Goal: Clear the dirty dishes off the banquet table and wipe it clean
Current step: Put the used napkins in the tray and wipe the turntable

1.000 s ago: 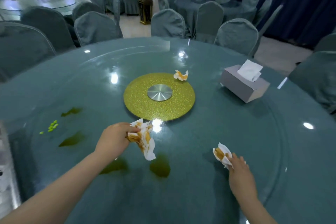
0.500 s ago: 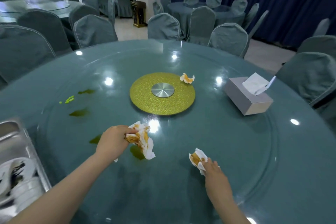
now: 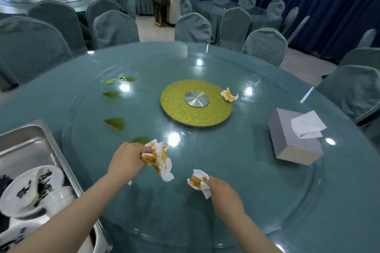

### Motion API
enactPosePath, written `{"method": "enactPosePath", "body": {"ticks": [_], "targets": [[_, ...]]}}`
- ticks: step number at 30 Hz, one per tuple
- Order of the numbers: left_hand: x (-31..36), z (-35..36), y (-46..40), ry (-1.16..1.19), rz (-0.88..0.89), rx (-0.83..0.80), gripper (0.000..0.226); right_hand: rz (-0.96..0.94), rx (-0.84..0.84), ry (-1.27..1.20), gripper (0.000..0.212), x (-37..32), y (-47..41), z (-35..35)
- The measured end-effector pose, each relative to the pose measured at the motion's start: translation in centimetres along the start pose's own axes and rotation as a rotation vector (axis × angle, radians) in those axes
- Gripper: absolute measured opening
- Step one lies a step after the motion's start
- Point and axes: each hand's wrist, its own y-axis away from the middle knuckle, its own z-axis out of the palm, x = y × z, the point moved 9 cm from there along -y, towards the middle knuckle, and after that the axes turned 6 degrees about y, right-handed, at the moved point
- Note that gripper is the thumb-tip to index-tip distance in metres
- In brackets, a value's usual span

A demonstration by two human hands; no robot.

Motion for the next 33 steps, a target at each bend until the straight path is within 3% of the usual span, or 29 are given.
{"method": "enactPosePath", "body": {"ticks": [12,18,26,33], "targets": [[-4.6,4.5,-3.1,-0.003,-0.127,-0.053,0.041,0.007,0.168,0.049,0.049,1.1,-8.5,-7.1],[-3.9,6.4,-7.0,-0.030,-0.098,-0.030,0.044,0.084,0.384,-0.106,0.033,2.4,-13.8,-14.7],[-6.4,8.6,-10.8,-0.155,-0.150,-0.094,0.039,0.196,0.302,0.086,0.041,8.0,-20.4,-17.5],[-12.0,7.1,-14.0,-0.184,-0.200,-0.104,0.045,0.234,0.184,0.108,0.053,10.5,-26.6,-14.4]]}}
